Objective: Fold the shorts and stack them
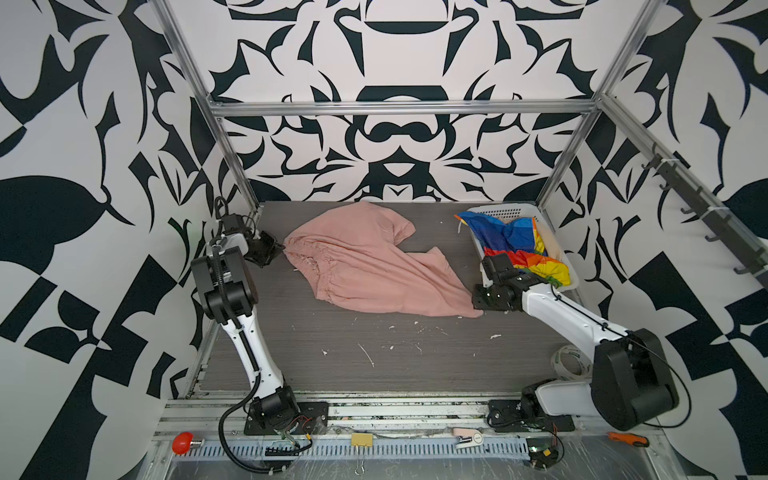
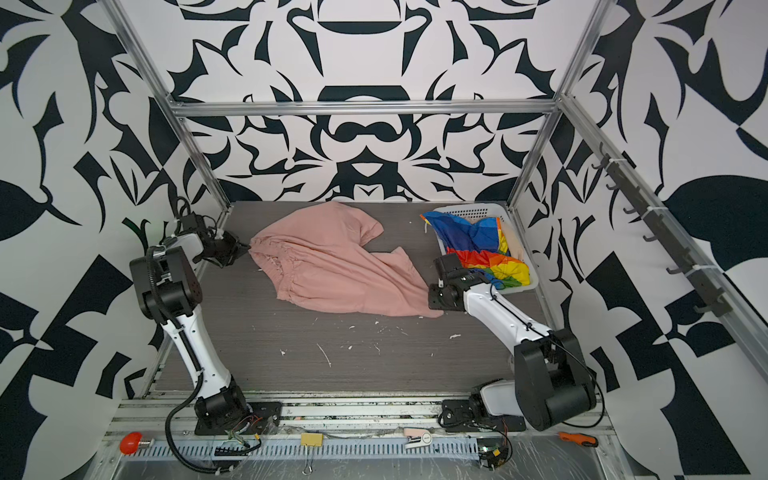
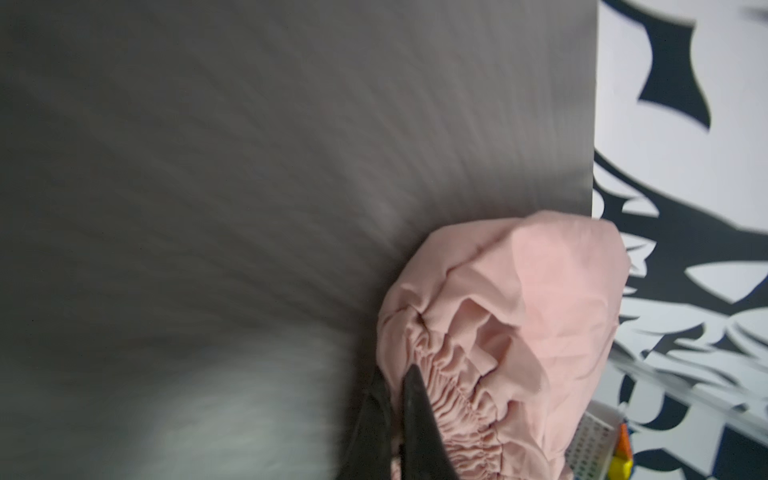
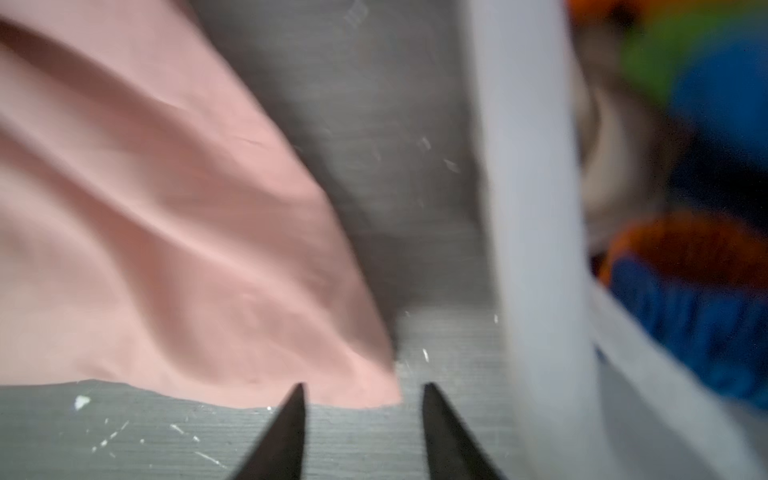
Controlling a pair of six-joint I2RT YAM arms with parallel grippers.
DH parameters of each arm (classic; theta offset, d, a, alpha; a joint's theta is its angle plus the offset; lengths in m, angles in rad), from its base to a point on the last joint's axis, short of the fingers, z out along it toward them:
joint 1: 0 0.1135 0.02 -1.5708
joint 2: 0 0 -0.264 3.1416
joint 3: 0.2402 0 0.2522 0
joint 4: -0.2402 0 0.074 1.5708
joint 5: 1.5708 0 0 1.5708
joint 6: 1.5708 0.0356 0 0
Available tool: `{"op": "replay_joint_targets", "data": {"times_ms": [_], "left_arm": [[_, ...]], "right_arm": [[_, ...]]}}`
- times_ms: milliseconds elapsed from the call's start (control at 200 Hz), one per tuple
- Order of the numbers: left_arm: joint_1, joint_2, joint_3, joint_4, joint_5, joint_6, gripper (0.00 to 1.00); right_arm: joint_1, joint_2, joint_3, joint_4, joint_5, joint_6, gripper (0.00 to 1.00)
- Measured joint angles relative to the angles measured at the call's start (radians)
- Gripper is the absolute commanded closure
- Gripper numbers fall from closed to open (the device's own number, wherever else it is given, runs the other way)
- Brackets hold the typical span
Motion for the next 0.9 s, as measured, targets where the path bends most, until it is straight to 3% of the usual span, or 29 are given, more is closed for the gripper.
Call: {"op": "replay_joint_targets", "data": {"times_ms": [220,410,620,725,900], "left_arm": [[-0.177,-0.024,0.041,-0.034,-0.05,0.088,1.0],[-0.205,-0.062,0.033,-0.074,-0.093,0.148,1.0],[-0.219,-0.065,0.035,-0.1,-0.13,0.19,1.0],[-0.221,-0.065,0.04,-0.105,-0.132,0.198,1.0],[-0.223,-0.066,0.046,-0.106,-0.129,0.206,1.0]], "right_arm": [[0.017,0.154,0.32,0.018,-0.011,-0.016,0.2],[0.011,0.499,0.638,0.064,-0.052,-0.022,0.19],[-0.011,0.814,0.863,0.056,-0.102,-0.003,0.19],[-0.021,0.904,0.951,0.026,-0.114,0.009,0.2],[-0.029,1.015,1.11,0.01,-0.117,0.029,0.34]]}}
